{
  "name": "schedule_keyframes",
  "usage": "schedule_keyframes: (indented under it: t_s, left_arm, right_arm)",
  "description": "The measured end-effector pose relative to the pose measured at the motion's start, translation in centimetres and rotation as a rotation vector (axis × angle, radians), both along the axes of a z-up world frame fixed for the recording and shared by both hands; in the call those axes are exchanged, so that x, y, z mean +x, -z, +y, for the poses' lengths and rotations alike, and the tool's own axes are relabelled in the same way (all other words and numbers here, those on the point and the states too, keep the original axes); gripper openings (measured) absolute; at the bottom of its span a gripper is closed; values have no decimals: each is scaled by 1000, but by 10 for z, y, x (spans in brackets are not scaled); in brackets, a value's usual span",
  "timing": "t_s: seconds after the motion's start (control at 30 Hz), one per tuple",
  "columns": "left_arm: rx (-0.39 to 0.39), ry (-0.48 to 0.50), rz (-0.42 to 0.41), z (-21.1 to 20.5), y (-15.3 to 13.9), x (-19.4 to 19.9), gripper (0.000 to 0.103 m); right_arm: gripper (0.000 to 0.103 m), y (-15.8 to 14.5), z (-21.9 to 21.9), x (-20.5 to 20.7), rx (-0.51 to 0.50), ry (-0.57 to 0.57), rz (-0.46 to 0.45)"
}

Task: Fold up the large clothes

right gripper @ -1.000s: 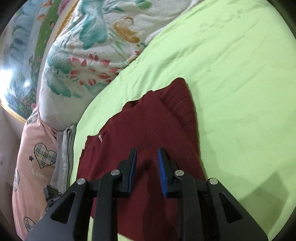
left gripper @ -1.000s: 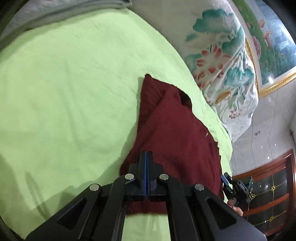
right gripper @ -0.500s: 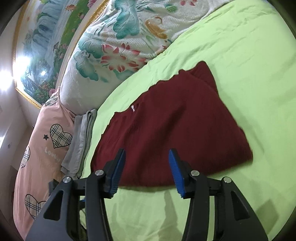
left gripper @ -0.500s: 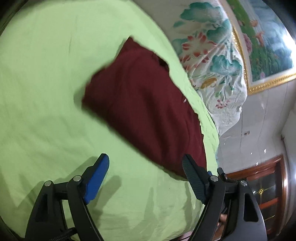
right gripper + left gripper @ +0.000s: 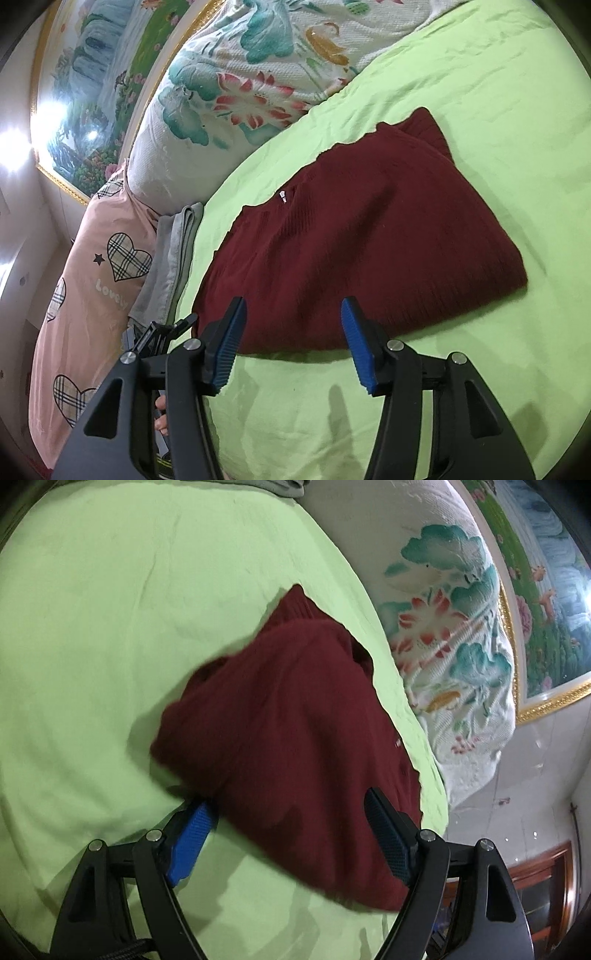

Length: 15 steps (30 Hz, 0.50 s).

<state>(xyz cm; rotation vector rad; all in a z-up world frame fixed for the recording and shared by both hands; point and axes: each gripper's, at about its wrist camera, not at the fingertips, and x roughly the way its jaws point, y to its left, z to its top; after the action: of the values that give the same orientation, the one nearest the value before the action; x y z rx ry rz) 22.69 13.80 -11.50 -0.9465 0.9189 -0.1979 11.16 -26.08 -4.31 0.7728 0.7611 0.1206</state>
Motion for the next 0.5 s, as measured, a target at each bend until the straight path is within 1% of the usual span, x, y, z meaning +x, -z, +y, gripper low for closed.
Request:
schedule_keyframes:
  t_s: [0.07, 0.13, 0.2, 0.23, 0.27, 0.3, 0.33, 0.37, 0.4, 0.5]
  left_arm:
    - [8, -10, 1, 1, 0, 8, 81]
    - [-3, -16, -3, 3, -1, 14, 80]
    - [-3, -17, -9, 6, -1, 18, 75]
    - [2, -20, -8, 8, -1, 21, 65]
    - [3, -20, -6, 10, 0, 24, 49]
    - [-2, -16, -4, 12, 2, 25, 39]
    - [-16, -8, 3, 13, 5, 28, 19]
    - [-28, -5, 9, 15, 8, 30, 15]
    - [-33, -7, 9, 16, 9, 31, 14]
    - [17, 17, -27, 11, -2, 32, 11]
  right_arm:
    - [55, 1, 0, 7, -23, 1, 7]
    - [54, 3, -2, 17, -68, 13, 38]
    - [54, 6, -6, 25, -91, 19, 52]
    - [54, 7, -8, 30, -87, 14, 53]
    - [54, 8, -9, 34, -86, 11, 54]
    - [54, 9, -10, 37, -85, 6, 56]
    - [54, 10, -11, 41, -84, 0, 58]
    - [54, 11, -12, 45, -79, -6, 60]
    - [54, 12, -13, 48, -72, -11, 63]
    - [54, 15, -15, 54, -63, -16, 66]
